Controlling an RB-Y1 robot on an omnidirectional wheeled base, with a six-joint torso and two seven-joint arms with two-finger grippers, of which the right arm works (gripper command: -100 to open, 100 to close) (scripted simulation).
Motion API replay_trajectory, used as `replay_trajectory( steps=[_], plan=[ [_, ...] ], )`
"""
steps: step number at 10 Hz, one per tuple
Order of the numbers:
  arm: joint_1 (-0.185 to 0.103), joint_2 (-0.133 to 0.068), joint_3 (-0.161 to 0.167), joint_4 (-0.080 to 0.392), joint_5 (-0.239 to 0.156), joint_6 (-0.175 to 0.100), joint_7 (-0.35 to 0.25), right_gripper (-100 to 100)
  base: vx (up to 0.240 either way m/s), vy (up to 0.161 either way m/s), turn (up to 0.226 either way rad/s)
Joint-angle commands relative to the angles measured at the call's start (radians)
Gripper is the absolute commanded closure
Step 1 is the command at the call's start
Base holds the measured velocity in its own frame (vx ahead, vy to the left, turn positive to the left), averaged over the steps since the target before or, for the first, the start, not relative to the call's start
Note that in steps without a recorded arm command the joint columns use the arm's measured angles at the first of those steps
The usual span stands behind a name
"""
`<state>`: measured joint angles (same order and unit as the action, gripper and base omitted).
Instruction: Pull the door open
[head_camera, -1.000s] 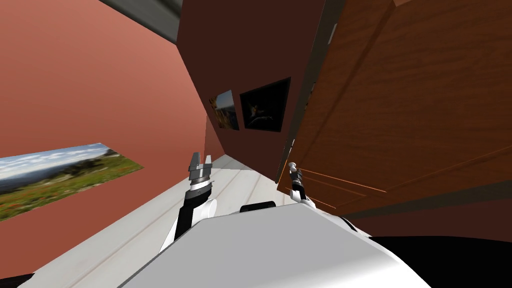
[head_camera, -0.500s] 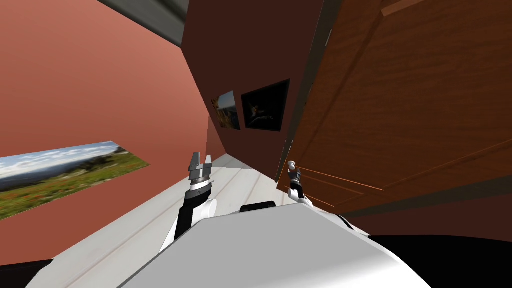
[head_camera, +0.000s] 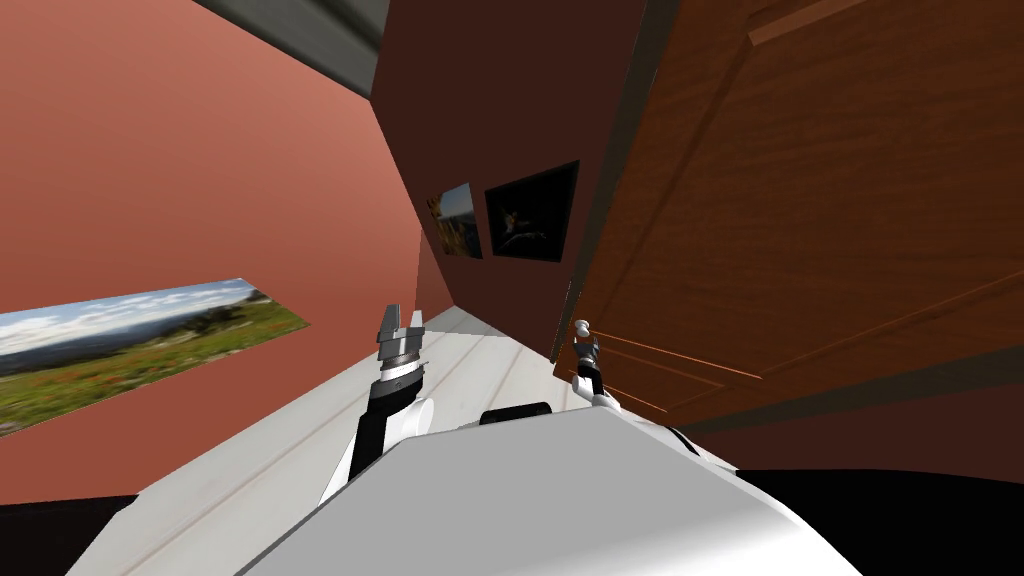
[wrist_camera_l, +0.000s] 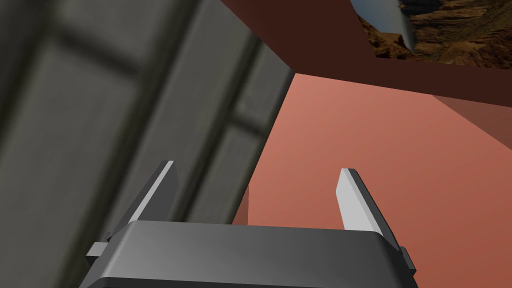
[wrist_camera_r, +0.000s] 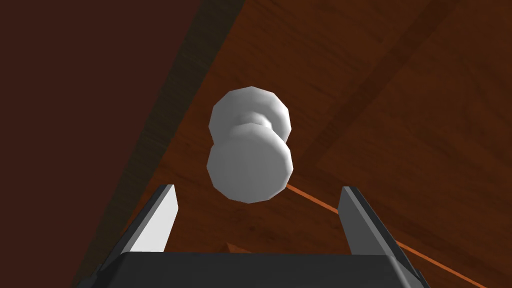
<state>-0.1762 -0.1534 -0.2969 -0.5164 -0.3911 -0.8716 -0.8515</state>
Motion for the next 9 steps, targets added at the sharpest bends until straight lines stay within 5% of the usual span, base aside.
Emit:
replay_trajectory(
  steps=[1,9],
  plan=[
    [-0.005,0.003,0.002,0.005,-0.007,-0.003,-0.028,-100,-0.042,-0.006,0.016],
    [-0.032,0.043,0.022,0.005,-0.083,-0.012,-0.25,-100,-0.062,-0.003,0.032]
  ],
)
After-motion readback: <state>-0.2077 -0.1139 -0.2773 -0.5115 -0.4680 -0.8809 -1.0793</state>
